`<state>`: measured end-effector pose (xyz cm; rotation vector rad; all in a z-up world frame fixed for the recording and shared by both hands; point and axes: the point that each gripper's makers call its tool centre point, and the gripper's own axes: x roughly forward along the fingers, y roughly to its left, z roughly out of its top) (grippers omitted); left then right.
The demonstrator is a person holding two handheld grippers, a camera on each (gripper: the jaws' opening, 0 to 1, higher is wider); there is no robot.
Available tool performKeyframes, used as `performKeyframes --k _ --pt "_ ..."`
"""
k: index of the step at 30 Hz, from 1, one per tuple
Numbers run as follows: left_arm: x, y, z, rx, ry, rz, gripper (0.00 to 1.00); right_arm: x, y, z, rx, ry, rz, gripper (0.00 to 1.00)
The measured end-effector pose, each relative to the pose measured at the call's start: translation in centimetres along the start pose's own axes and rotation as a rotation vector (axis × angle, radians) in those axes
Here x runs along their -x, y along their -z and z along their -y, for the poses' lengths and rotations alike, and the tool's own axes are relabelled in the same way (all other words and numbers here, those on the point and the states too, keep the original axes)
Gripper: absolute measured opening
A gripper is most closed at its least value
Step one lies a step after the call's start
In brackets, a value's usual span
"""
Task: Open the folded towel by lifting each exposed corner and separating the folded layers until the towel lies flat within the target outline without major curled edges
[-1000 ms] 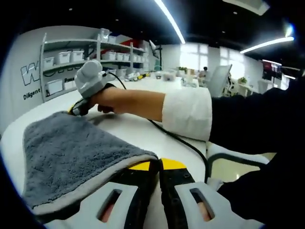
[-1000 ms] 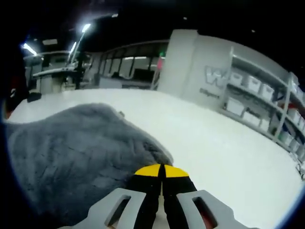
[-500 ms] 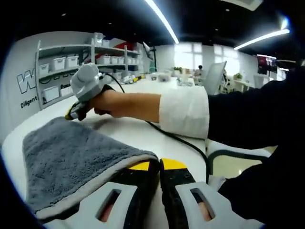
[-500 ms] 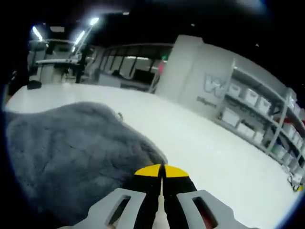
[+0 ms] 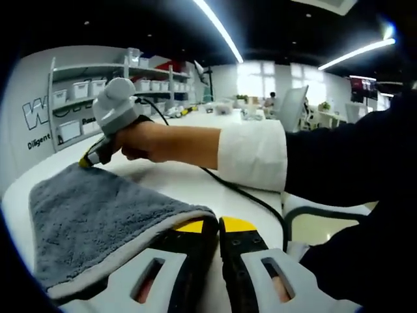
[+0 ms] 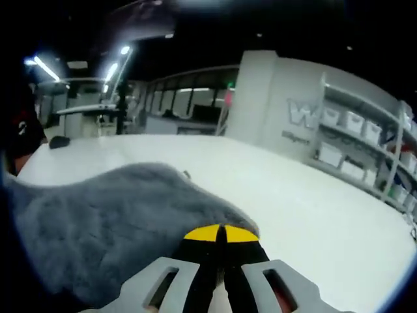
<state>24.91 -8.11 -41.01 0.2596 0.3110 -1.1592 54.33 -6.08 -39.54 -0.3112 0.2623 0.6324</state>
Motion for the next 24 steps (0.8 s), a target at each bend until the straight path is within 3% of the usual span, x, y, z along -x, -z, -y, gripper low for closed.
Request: performKeyframes --k 4,24 --pt "0.1 0.1 0.1 0.003 0.003 -0.004 0.07 -0.3 0.5 -0.1 0.048 0.011 -0.021 0.0" --pt "-1.4 -0.5 0.2 0.011 0.014 -0.017 0.06 0.4 1.3 0.6 0.061 0.029 -0.043 0.0"
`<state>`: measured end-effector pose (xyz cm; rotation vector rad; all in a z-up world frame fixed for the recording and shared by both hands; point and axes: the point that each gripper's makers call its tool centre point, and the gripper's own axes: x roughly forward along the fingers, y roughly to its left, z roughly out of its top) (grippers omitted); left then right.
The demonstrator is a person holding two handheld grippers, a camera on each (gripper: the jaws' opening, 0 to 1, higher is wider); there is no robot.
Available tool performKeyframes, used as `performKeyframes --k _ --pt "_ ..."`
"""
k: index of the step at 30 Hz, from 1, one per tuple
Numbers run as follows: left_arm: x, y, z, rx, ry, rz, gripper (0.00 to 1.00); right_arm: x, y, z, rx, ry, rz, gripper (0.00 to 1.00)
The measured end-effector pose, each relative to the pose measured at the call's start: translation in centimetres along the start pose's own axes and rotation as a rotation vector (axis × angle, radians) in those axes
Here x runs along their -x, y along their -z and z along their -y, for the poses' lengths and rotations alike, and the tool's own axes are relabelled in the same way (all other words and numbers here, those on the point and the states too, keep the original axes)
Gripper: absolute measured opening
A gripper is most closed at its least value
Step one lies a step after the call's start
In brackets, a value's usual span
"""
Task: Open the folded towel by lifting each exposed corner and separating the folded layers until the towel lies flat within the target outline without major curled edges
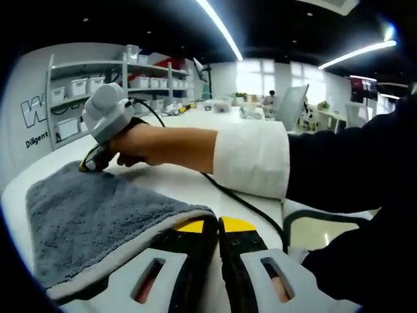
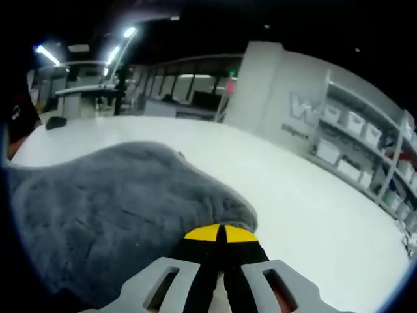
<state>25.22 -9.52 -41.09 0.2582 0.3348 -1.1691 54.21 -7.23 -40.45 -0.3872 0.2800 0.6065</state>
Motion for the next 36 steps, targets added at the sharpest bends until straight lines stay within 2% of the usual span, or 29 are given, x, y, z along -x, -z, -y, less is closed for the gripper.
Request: performKeyframes --k 5,10,12,13,14,15,16,17,18,20,24,28,32,34,36 --pt "-0.5 -0.2 -0.1 -0.002 0.008 -0.006 0.06 0.4 0.4 0.5 0.017 0.024 -0.01 0.0" --pt "-1.4 -0.6 0.1 -0.007 0.018 -0.015 0.06 0.8 1.1 1.5 -0.016 0.036 -0.006 0.0" --pt "-1.7 -0.8 -0.3 -0.007 0.021 -0.013 0.06 1.0 1.7 2.0 -0.019 0.058 -0.026 0.0" --pt "-2.0 -1.0 -0.3 -0.006 0.026 -0.01 0.06 1.2 1.9 2.0 -0.083 0.037 -0.006 0.0" --pt "-2.1 -1.1 -0.3 -0.007 0.029 -0.01 0.06 1.3 2.0 2.2 -0.099 0.043 -0.008 0.0" --pt "-2.2 -1.1 -0.1 -0.008 0.034 -0.008 0.06 1.5 2.0 2.5 -0.083 0.059 -0.015 0.0" --pt "-2.2 -1.2 -0.1 -0.006 0.036 -0.01 0.06 1.8 2.0 2.9 -0.029 0.084 -0.021 0.0" --pt "-2.2 -1.2 0.0 -0.004 0.039 -0.011 0.06 1.9 2.0 2.8 0.028 0.09 -0.026 0.0" --pt "-2.2 -1.2 0.1 -0.003 0.042 -0.01 0.06 1.8 2.2 2.6 0.044 0.09 -0.034 0.0" --pt "-2.2 -1.1 0.2 0.0 0.046 -0.005 0.06 1.8 2.0 2.5 0.0 0.087 -0.022 0.0" --pt "-1.8 -1.1 0.5 -0.02 0.045 0.029 0.07 2.6 0.0 2.1 -0.127 0.039 0.079 0.0" --pt "-1.7 -1.4 0.7 -0.058 0.054 0.051 0.11 3.2 -0.3 1.9 -0.154 0.024 0.092 0.0" --pt "-1.2 -1.7 0.9 -0.054 0.061 0.058 0.16 3.5 -0.5 1.4 -0.16 0.012 0.1 0.0" --pt "-0.7 -1.7 1.0 -0.05 0.074 0.055 0.19 3.9 -0.9 1.2 -0.154 0.011 0.11 0.05" --pt "-0.1 -1.6 0.7 -0.052 0.073 0.058 0.21 4.4 -1.2 0.6 -0.146 0.001 0.113 0.05"
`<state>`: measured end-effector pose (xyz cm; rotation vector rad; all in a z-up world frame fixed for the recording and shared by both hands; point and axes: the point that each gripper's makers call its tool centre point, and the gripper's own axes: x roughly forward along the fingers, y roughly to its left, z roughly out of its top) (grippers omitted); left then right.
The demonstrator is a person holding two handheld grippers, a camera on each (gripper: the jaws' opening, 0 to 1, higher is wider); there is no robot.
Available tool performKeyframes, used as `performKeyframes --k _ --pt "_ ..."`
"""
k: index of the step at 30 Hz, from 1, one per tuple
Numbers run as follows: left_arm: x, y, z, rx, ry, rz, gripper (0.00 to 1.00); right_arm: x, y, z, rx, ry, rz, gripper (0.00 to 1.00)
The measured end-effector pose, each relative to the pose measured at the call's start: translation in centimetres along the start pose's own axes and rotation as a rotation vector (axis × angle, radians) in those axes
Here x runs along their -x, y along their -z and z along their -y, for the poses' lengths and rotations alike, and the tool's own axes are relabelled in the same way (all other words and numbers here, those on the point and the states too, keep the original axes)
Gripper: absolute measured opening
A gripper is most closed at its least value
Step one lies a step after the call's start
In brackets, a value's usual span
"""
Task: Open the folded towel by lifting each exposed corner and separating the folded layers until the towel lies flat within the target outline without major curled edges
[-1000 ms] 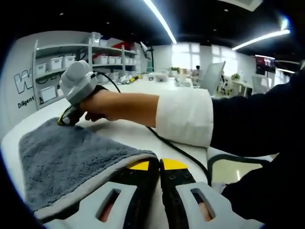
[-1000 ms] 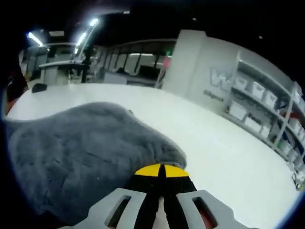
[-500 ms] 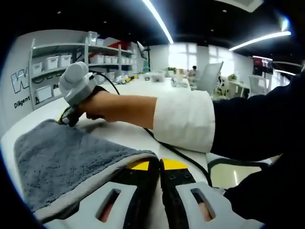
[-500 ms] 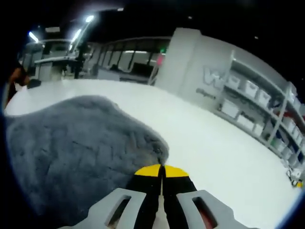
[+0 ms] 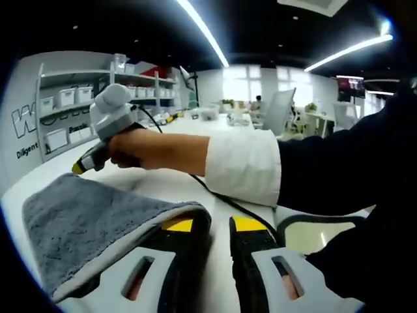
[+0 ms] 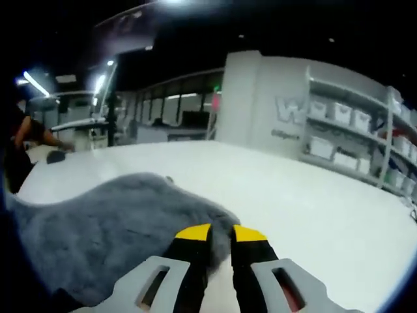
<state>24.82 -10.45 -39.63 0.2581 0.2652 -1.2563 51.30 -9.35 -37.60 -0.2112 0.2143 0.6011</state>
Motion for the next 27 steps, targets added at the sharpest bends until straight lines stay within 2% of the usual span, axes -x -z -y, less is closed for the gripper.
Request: performKeyframes --k 7,18,19,22,27 --pt "2.1 -0.1 -0.1 -0.002 0.0 0.011 0.21 0.3 -0.8 -0.7 0.053 -0.008 0.013 0.07" --pt "5.2 -0.3 -0.6 -0.028 -0.027 0.008 0.22 3.3 -2.1 -4.3 0.123 -0.07 0.052 0.08" --pt "5.5 -0.3 -0.8 -0.04 -0.033 0.009 0.22 3.7 -2.3 -4.7 0.114 -0.086 0.06 0.09" --pt "6.6 -0.9 -1.5 -0.152 -0.072 0.052 0.22 4.9 -3.0 -6.2 0.09 -0.134 0.091 0.09" --pt "7.6 -0.1 -2.4 -0.201 -0.092 0.031 0.22 6.8 -3.2 -8.1 0.108 -0.169 0.114 0.12"
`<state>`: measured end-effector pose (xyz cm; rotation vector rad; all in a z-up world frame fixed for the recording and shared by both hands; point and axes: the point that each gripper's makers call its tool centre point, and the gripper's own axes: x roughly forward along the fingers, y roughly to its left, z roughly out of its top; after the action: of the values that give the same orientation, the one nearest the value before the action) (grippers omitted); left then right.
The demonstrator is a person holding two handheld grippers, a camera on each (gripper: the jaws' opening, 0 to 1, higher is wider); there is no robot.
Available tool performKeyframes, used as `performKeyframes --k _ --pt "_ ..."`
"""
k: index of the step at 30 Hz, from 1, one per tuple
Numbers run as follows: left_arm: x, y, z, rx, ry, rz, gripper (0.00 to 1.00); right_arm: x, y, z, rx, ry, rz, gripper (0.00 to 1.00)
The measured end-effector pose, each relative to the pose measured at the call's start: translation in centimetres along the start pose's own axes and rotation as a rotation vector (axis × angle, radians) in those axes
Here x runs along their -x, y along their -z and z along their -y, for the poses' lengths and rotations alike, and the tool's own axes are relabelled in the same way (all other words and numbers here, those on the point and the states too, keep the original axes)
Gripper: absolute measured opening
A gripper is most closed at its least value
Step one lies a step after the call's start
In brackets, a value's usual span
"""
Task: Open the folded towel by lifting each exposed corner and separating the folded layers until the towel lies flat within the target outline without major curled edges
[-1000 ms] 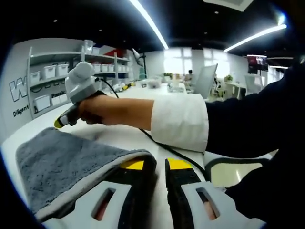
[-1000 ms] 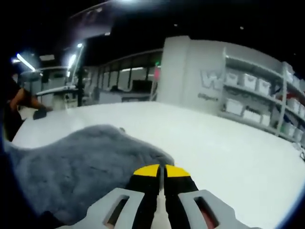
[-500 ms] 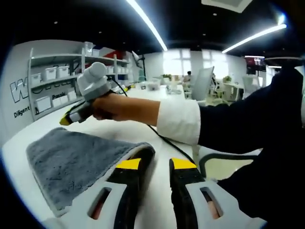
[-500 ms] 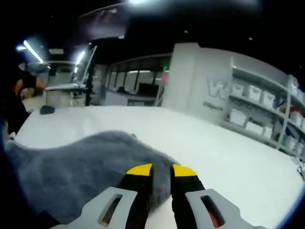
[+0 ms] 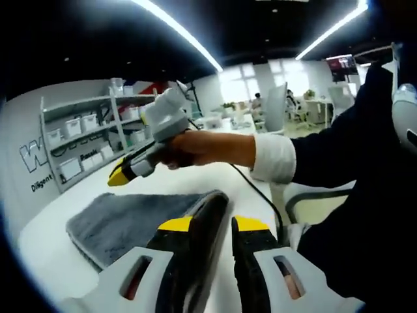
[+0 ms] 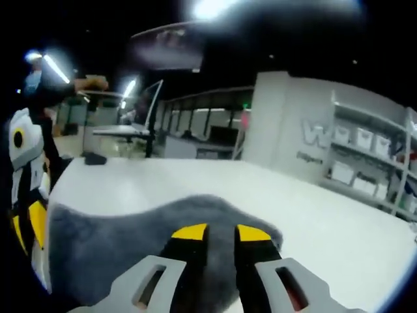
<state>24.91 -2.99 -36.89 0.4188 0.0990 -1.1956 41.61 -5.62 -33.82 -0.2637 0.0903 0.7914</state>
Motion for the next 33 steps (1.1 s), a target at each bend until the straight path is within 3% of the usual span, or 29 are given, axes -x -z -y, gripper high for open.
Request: performKeyframes --k 5,9,17,25,33 --pt "0.9 0.7 -1.0 -0.011 -0.021 -0.004 0.23 1.5 -0.6 -1.4 0.04 0.004 0.034 0.24" --pt "1.9 1.6 -2.1 -0.03 -0.041 -0.045 0.24 2.7 -1.2 -2.2 0.064 0.02 0.06 0.29" --pt "4.2 2.7 -4.1 -0.002 -0.069 -0.071 0.24 4.0 -2.4 -4.7 0.082 -0.026 0.106 0.3" --pt "4.7 3.6 -5.1 0.023 -0.087 -0.077 0.24 5.3 -3.4 -8.5 0.175 -0.092 0.121 0.31" --pt "4.9 3.9 -5.8 0.041 -0.114 -0.064 0.21 5.7 -2.7 -11.6 0.254 -0.163 0.106 0.34"
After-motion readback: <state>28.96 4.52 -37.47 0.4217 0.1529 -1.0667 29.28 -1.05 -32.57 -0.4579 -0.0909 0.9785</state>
